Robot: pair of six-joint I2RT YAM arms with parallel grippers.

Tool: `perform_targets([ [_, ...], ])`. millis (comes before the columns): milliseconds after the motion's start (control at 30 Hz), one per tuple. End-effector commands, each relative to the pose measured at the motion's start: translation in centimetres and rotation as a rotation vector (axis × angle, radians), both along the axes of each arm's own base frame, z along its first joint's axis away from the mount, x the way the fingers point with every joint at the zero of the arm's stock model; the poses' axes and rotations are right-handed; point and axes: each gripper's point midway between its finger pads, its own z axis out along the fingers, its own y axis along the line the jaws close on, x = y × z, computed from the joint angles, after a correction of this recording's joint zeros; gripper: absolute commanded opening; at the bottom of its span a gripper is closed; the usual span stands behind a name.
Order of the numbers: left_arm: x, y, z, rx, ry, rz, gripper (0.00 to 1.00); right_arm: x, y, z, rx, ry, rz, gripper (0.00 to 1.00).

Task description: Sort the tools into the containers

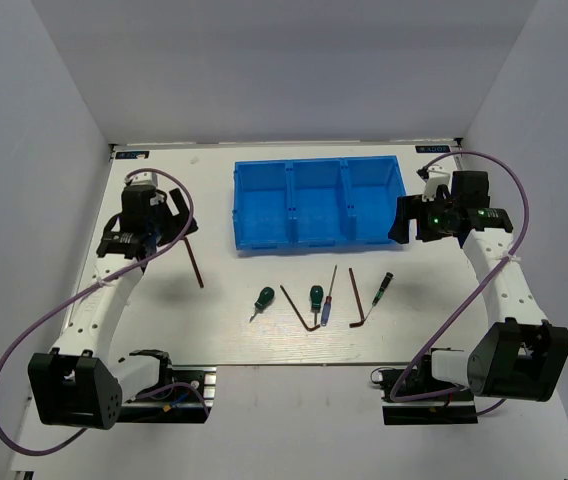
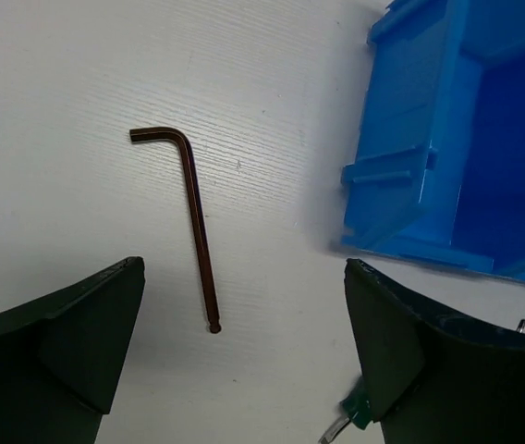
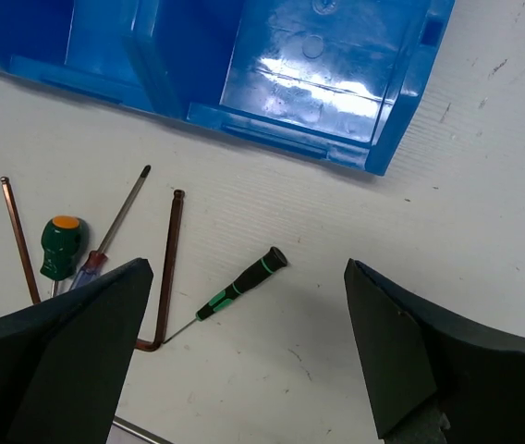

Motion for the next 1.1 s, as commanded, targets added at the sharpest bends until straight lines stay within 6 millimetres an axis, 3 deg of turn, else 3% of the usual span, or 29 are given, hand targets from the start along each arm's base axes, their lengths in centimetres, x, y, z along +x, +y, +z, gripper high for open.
perform_targets([
  [0, -0.1, -0.4, 0.5, -0.006, -0.025, -0.041, 1.0, 0.2, -0.1, 0.7, 0.0, -0.042, -0.012, 0.91],
  [133, -0.5, -0.4, -0.4, 0.004, -0.005, -0.047, 0.95, -0.6, 0.6, 0.2, 0.018, -0.032, 0.061, 0.88],
  [200, -0.8, -0.3, -1.3, 0.012, 0.016, -0.053, 0.72, -1.2, 1.2, -0.2, 0.027, -0.024, 0.131, 0.14],
  [233, -0.8, -0.3, -1.6, 0.013, 0.026, -0.053, 0.52, -1.9, 1.9, -0.4, 0.054, -0.001, 0.162, 0.0],
  [267, -0.9, -0.1, -2.4, 0.02, 0.047, -0.046, 0.12, -2.1, 2.3, -0.4, 0.069, -0.001, 0.192, 0.0],
  [300, -0.8, 0.3, -2.7, 0.035, 0.058, -0.029, 0.0, -2.6, 2.6, -0.6, 0.085, 0.019, 0.205, 0.0],
  [367, -1.1, 0.8, -4.9, 0.064, 0.136, 0.004, 0.0, -3.4, 3.4, -0.5, 0.127, 0.033, 0.243, 0.0],
  [400, -1.3, 1.0, -5.9, 0.065, 0.176, 0.027, 0.04, -3.6, 3.6, -0.7, 0.132, 0.039, 0.246, 0.43],
  [433, -1.5, 0.9, -6.8, 0.069, 0.21, 0.031, 0.16, -3.7, 3.6, -0.8, 0.136, 0.039, 0.246, 0.7],
  [467, -1.5, 0.8, -7.6, 0.062, 0.235, 0.04, 0.27, -4.0, 3.6, -1.4, 0.137, 0.057, 0.24, 0.8],
  [500, -1.6, 0.8, -9.0, 0.068, 0.282, 0.04, 0.48, -4.1, 3.6, -1.4, 0.133, 0.052, 0.24, 0.81],
  [600, -0.6, 0.3, -10.5, 0.045, 0.29, 0.032, 0.68, -4.6, 3.5, -2.2, 0.132, 0.069, 0.231, 0.77],
  [633, -0.5, 0.4, -11.7, 0.05, 0.324, 0.045, 0.69, -4.6, 3.4, -2.2, 0.133, 0.068, 0.229, 0.76],
  [900, 2.2, -0.6, -15.5, 0.094, 0.401, 0.004, 0.65, -4.9, 3.5, -2.9, 0.14, 0.083, 0.226, 0.73],
  [1033, 3.0, -0.2, -16.4, 0.164, 0.443, 0.017, 0.48, -5.1, 3.5, -3.3, 0.141, 0.093, 0.222, 0.73],
  [1067, 2.8, 0.2, -16.6, 0.185, 0.463, 0.029, 0.33, -5.2, 3.5, -3.3, 0.142, 0.095, 0.221, 0.72],
])
